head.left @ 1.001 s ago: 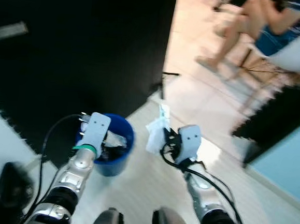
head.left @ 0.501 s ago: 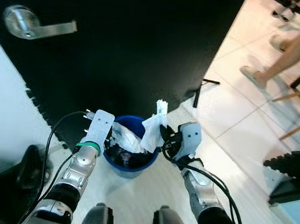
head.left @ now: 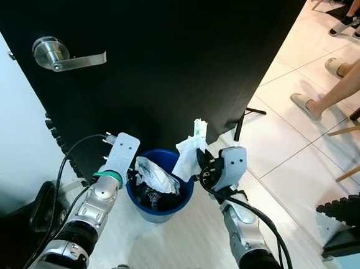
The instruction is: Clean up the room
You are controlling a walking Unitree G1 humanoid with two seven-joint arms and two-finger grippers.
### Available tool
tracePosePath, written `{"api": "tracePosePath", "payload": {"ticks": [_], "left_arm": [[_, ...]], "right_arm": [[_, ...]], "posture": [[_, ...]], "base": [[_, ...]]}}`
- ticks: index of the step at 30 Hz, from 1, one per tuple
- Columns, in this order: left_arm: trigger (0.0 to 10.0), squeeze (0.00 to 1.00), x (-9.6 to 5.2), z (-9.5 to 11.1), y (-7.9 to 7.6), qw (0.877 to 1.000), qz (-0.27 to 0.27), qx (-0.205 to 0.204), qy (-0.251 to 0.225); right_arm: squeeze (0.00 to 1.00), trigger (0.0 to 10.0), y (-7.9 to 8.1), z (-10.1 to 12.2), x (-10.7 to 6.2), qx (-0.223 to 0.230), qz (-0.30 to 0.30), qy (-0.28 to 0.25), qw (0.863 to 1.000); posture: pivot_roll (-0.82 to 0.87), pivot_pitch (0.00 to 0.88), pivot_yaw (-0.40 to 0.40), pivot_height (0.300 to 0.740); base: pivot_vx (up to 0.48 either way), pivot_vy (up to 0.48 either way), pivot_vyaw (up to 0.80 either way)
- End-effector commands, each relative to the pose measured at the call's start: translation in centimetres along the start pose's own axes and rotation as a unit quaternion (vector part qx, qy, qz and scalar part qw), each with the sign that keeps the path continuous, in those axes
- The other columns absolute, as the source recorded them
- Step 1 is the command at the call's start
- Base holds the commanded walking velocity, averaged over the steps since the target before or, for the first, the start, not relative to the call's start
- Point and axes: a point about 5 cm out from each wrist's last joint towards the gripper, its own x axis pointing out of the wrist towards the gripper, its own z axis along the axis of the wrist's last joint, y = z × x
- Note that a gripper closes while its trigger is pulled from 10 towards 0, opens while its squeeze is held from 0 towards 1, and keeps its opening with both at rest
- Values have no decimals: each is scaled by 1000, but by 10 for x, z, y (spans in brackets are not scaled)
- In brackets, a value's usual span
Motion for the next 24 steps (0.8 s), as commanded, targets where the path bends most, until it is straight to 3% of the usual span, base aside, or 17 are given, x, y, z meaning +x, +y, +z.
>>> {"api": "tracePosePath", "payload": {"ticks": [1,9,24], "left_arm": [[10000,0,-3,-9,-2,1000,-5,4,18],[10000,0,-3,-9,-3,1000,-6,7,17],[10000,0,-4,-8,-5,1000,-14,10,8]], "right_arm": [[0,10000,0,-5,-4,8,-3,10,1000],[0,10000,-4,-8,-5,-11,-22,23,999],[0,10000,-5,-9,-5,-21,-31,28,999]], "posture": [[-4,0,22,740],[-5,0,21,740],[-4,0,20,740]], "base": [[0,0,0],[0,0,0],[466,0,0]]}}
